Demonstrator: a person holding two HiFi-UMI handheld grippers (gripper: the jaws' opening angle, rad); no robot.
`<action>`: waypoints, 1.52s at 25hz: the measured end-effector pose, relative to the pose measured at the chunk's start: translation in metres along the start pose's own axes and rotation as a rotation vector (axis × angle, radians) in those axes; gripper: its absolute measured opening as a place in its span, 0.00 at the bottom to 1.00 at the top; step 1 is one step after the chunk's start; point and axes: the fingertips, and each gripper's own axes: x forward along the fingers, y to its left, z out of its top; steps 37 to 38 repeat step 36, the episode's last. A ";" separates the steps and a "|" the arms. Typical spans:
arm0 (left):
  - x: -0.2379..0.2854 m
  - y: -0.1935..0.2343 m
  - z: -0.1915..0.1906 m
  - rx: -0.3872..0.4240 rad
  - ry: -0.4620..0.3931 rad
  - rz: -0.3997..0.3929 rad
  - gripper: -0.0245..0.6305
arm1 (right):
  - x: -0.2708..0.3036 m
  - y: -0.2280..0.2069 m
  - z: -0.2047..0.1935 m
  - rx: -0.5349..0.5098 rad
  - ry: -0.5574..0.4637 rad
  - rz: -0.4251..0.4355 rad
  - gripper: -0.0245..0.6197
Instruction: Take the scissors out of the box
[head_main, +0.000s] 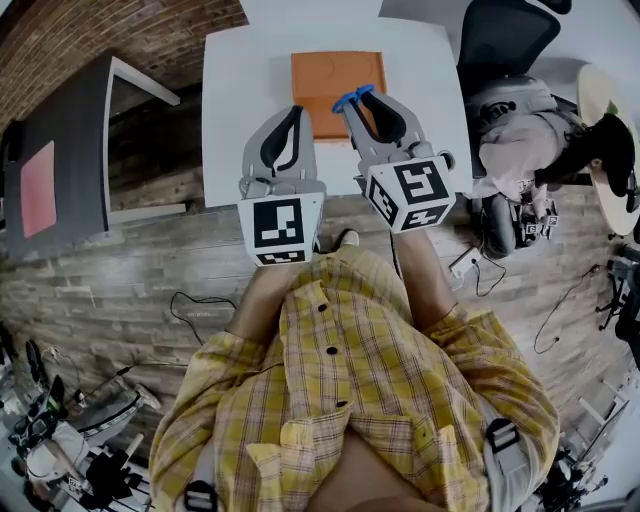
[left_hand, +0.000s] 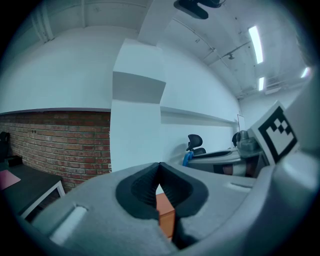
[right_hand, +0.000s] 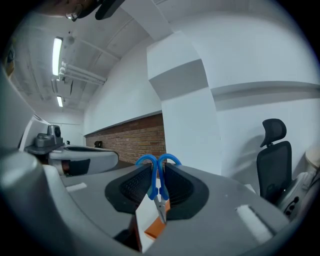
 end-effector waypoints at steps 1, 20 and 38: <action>0.001 0.000 0.001 -0.001 -0.001 0.000 0.04 | -0.002 0.000 0.002 0.001 -0.006 -0.004 0.18; 0.004 0.008 0.001 -0.012 -0.008 0.002 0.04 | 0.002 0.010 0.014 -0.019 -0.033 -0.023 0.18; -0.003 0.006 0.000 -0.012 -0.016 0.009 0.04 | -0.007 0.010 0.010 -0.008 -0.042 -0.034 0.18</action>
